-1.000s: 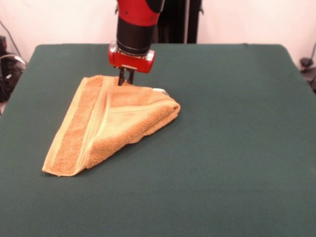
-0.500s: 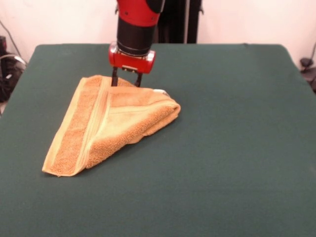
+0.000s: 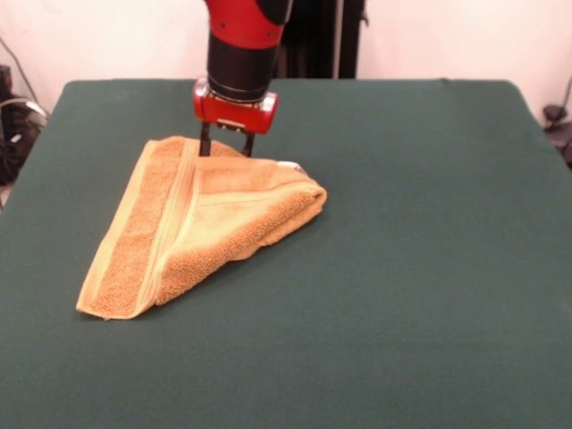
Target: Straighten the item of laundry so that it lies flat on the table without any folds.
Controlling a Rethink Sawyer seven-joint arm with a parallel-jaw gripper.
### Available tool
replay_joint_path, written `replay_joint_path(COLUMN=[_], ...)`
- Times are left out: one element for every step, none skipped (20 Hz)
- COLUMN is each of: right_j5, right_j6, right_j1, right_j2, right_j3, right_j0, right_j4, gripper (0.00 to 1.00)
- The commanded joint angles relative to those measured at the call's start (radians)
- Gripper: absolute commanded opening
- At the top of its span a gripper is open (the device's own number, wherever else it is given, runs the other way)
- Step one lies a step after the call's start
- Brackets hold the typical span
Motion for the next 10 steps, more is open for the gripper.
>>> replay_joint_path(right_j5=[0.055, 0.064, 0.085, 0.107, 0.131, 0.156, 0.181, 0.187, 0.194, 0.208], right_j6=[0.065, 0.066, 0.056, 0.046, 0.035, 0.023, 0.018, 0.021, 0.016, 0.007], right_j1=[0.000, -0.014, -0.023, -0.033, -0.039, -0.044, -0.046, -0.046, -0.044, -0.040], right_j2=[0.158, 0.158, 0.169, 0.180, 0.194, 0.209, 0.222, 0.228, 0.242, 0.258], right_j3=[0.074, 0.080, 0.082, 0.084, 0.087, 0.089, 0.092, 0.090, 0.091, 0.091], right_j0=[-0.005, -0.004, -0.013, -0.022, -0.031, -0.039, -0.044, -0.039, -0.049, -0.062], right_j4=[0.040, 0.044, 0.049, 0.054, 0.059, 0.065, 0.073, 0.076, 0.078, 0.081], gripper=[1.00, 1.00, 1.00, 1.00, 1.00, 1.00, 1.00, 1.00, 1.00, 1.00])
